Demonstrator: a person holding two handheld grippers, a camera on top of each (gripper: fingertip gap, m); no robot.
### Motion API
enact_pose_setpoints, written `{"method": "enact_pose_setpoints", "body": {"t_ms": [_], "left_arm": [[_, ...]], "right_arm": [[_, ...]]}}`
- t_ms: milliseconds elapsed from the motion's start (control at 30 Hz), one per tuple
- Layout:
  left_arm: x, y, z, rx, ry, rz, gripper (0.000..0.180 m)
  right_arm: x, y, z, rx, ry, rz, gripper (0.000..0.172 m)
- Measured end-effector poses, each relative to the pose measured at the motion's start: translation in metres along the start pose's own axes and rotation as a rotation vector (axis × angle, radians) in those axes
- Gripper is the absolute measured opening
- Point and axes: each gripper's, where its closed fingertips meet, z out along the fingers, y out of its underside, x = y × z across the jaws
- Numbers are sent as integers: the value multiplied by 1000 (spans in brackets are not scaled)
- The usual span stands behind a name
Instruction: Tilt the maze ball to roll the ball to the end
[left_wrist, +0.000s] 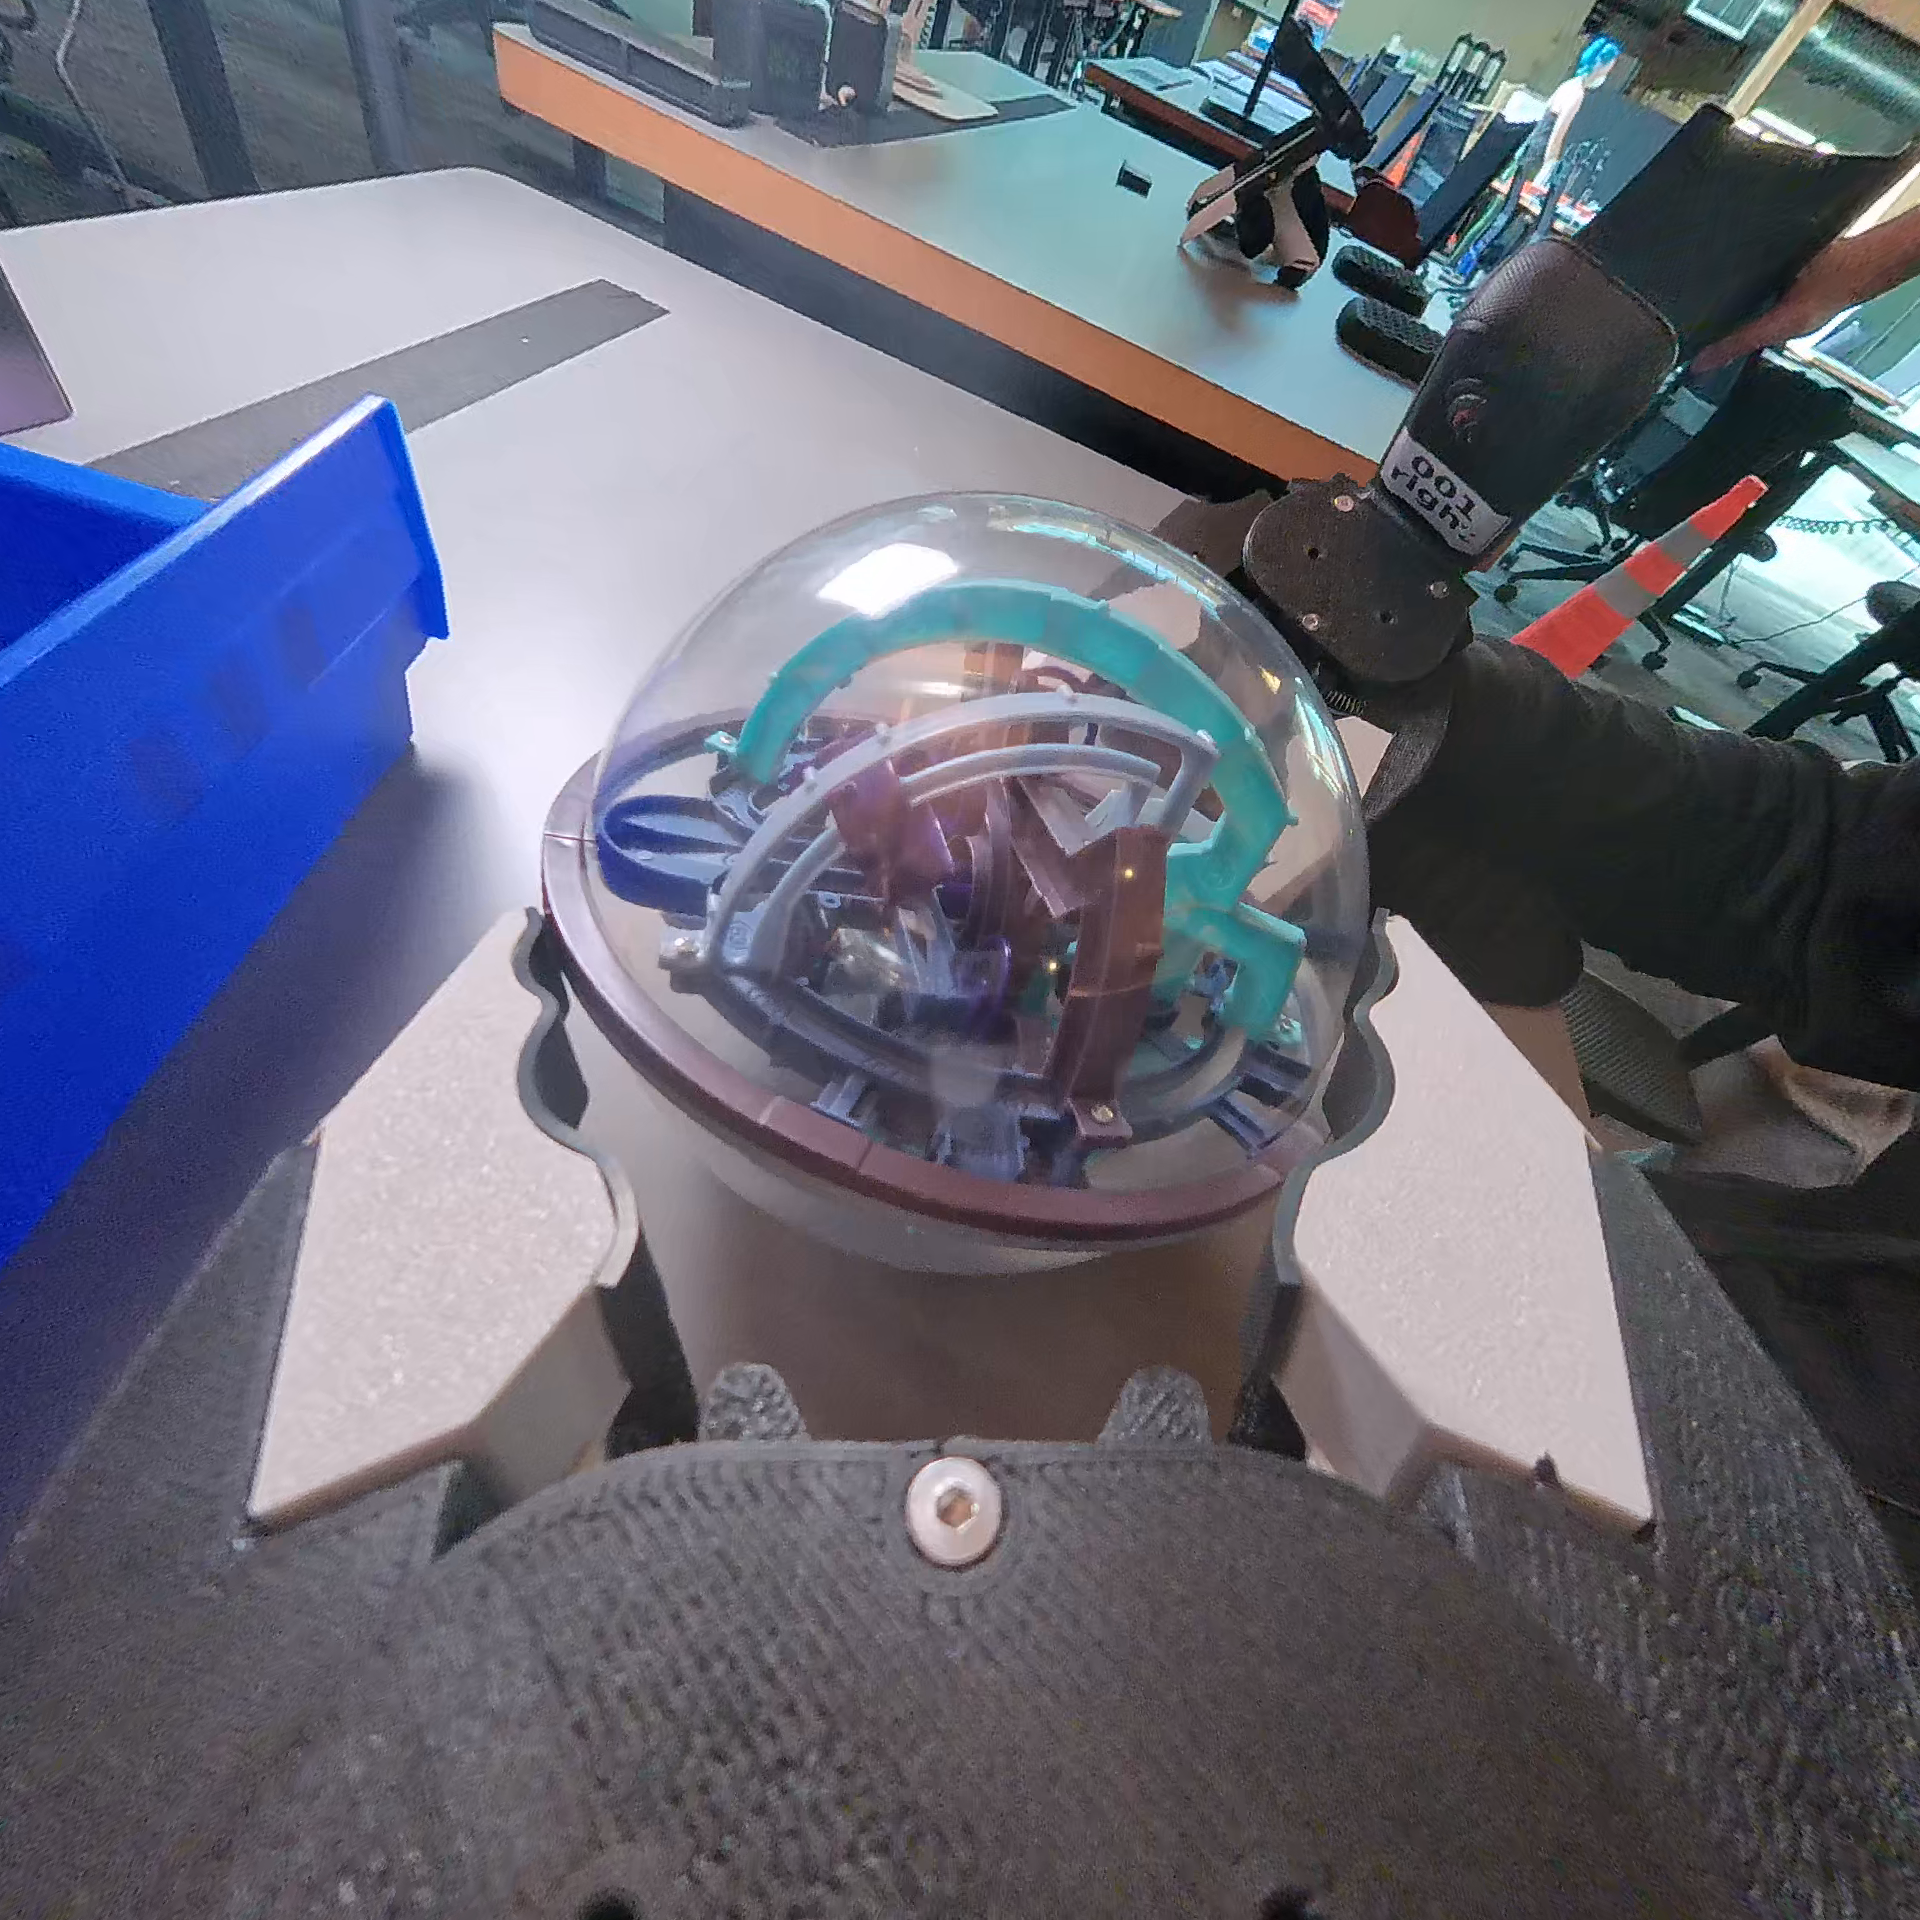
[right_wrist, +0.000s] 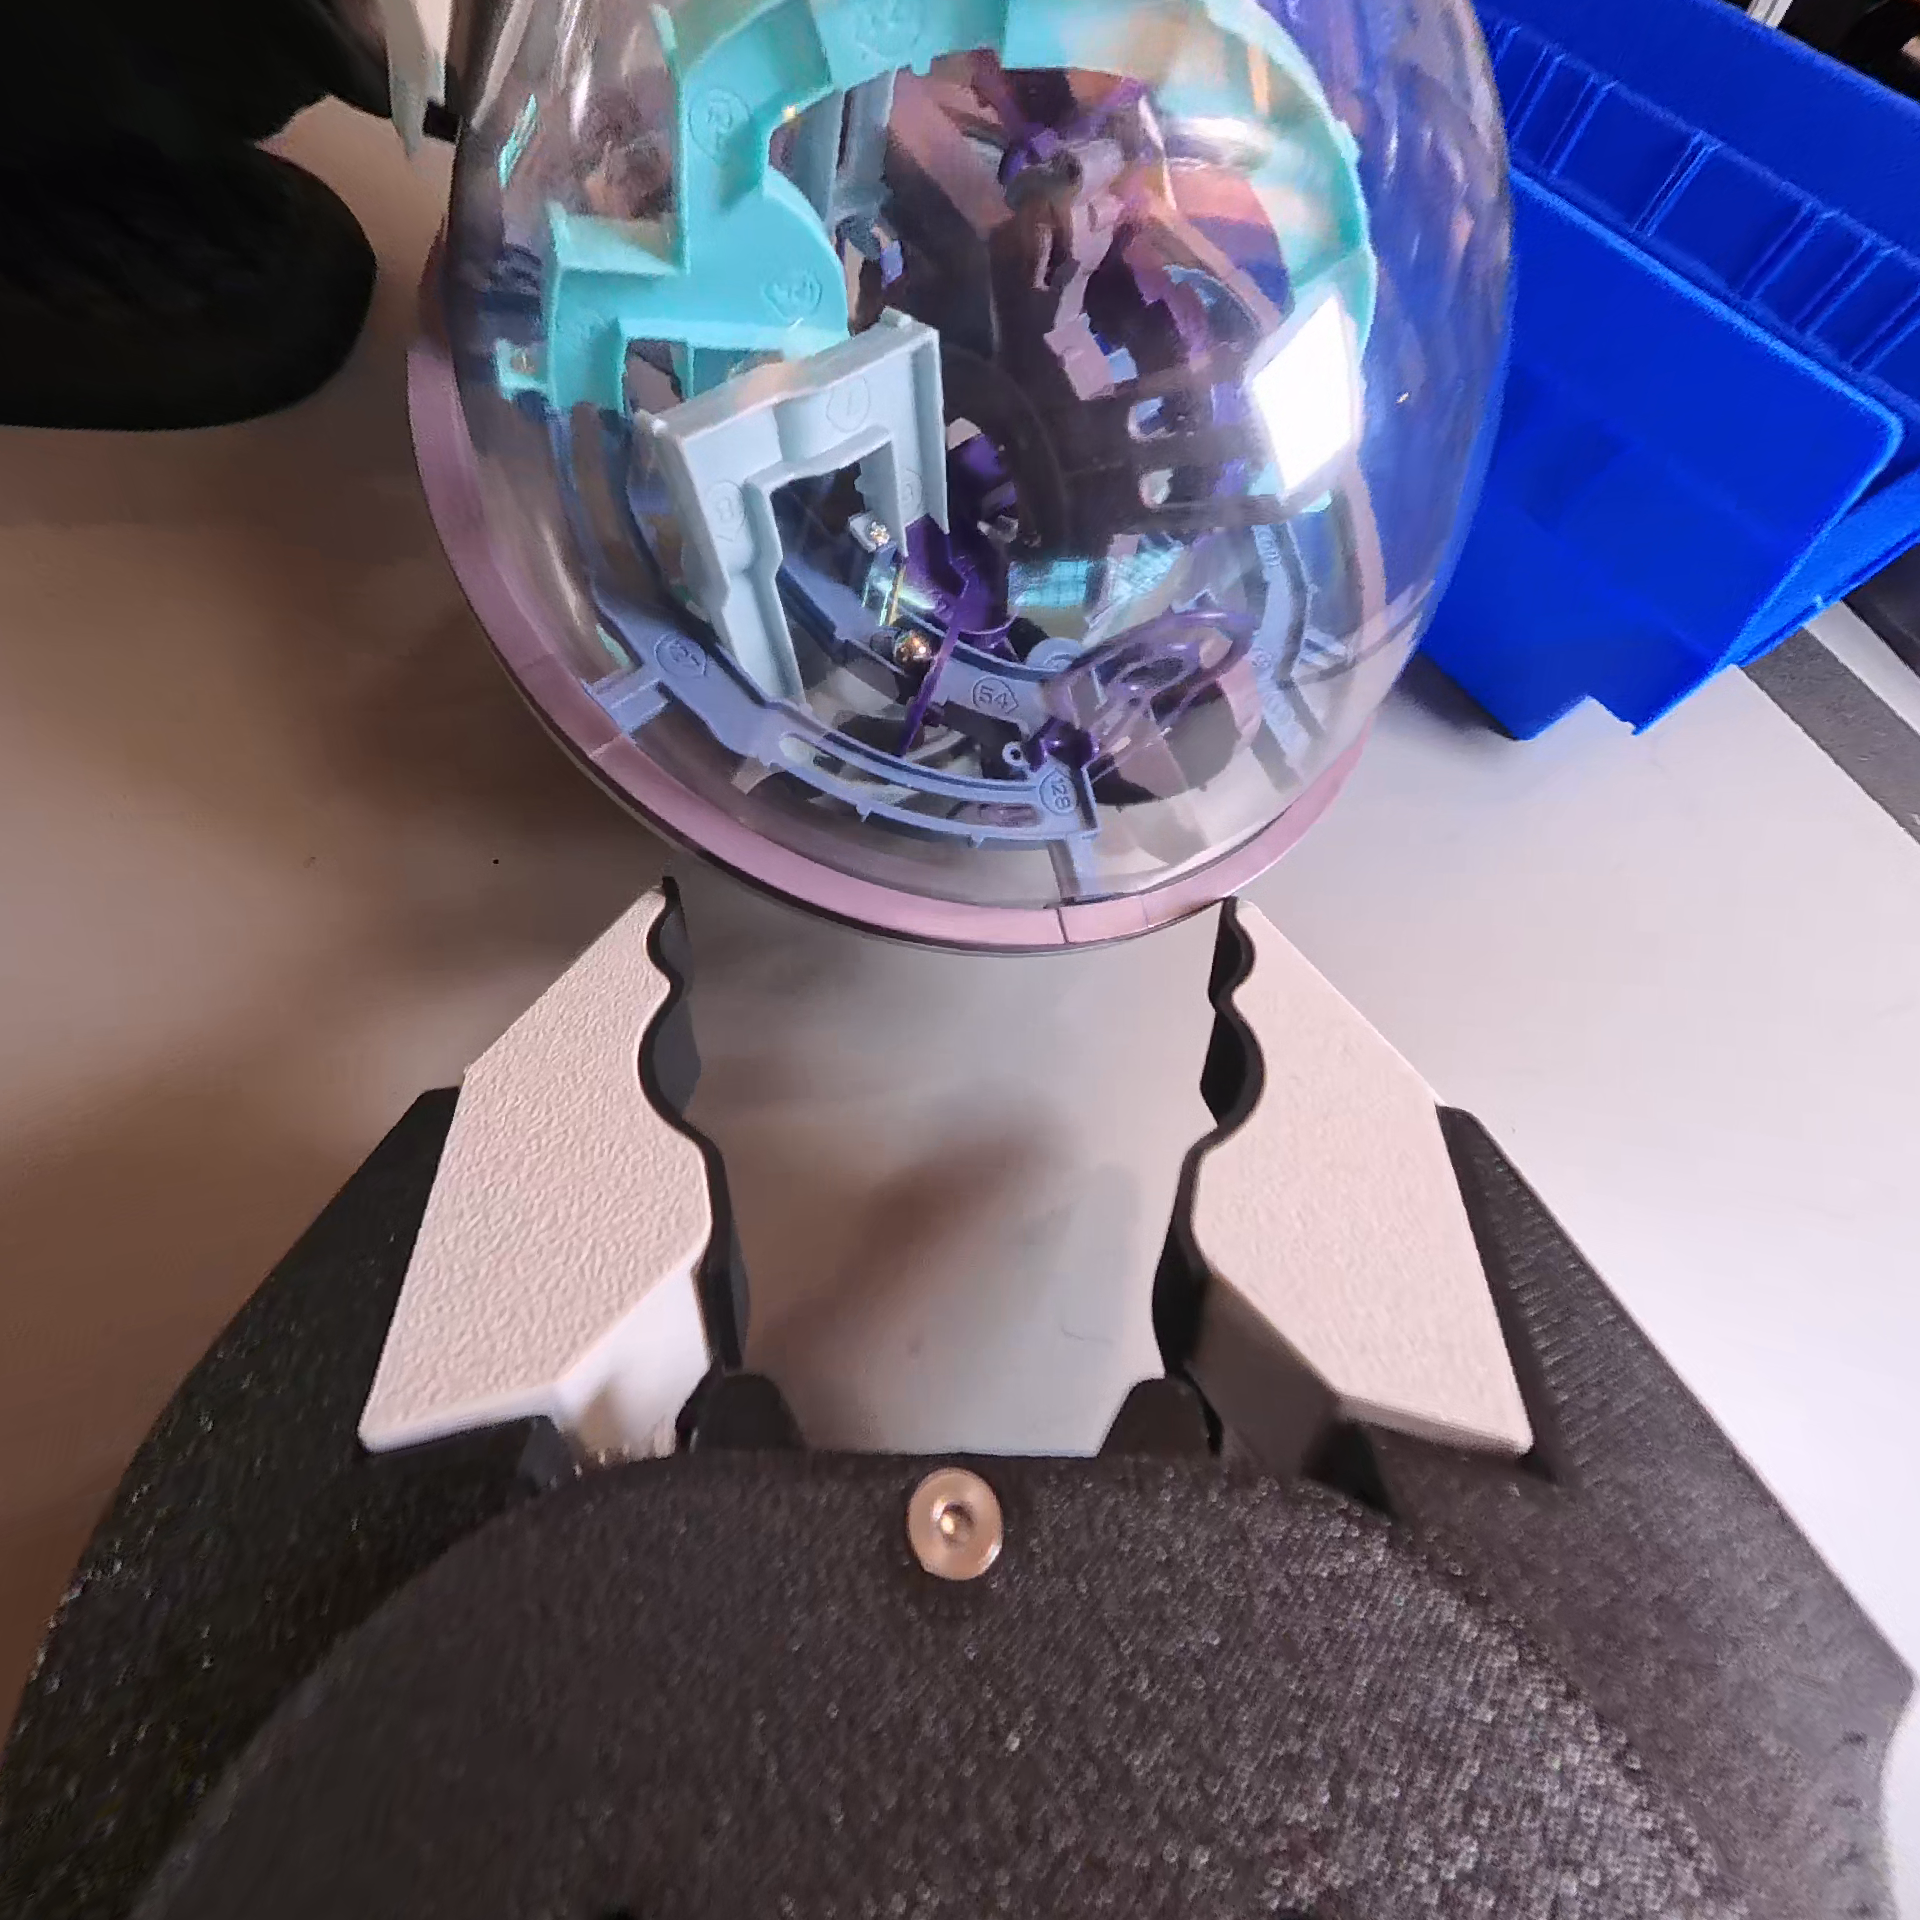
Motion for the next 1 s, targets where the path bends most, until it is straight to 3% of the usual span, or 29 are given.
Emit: {"method": "enact_pose_setpoints", "body": {"t_ms": [200,400,467,567,633,700,800,1000], "left_arm": [[0,-4,0,-8,21,-21,142],[-3,-11,1,-10,47,-65,137],[-1,-16,-2,22,67,-66,134],[9,-29,-21,132,127,-12,145],[15,-13,-31,101,136,102,154],[3,21,-30,-13,73,199,156],[-11,59,-11,-137,5,208,154],[2,52,16,-120,46,212,155]], "right_arm": [[8,-13,-14,45,68,-78,103],[2,-23,-26,53,116,-221,87],[2,-22,-27,52,110,-217,90],[2,-21,-26,60,101,-205,94],[2,-21,-25,68,93,-192,98],[0,-20,-23,73,66,-167,97],[-3,-20,-19,93,18,-122,94],[-3,-16,-13,75,-5,-65,97]]}}
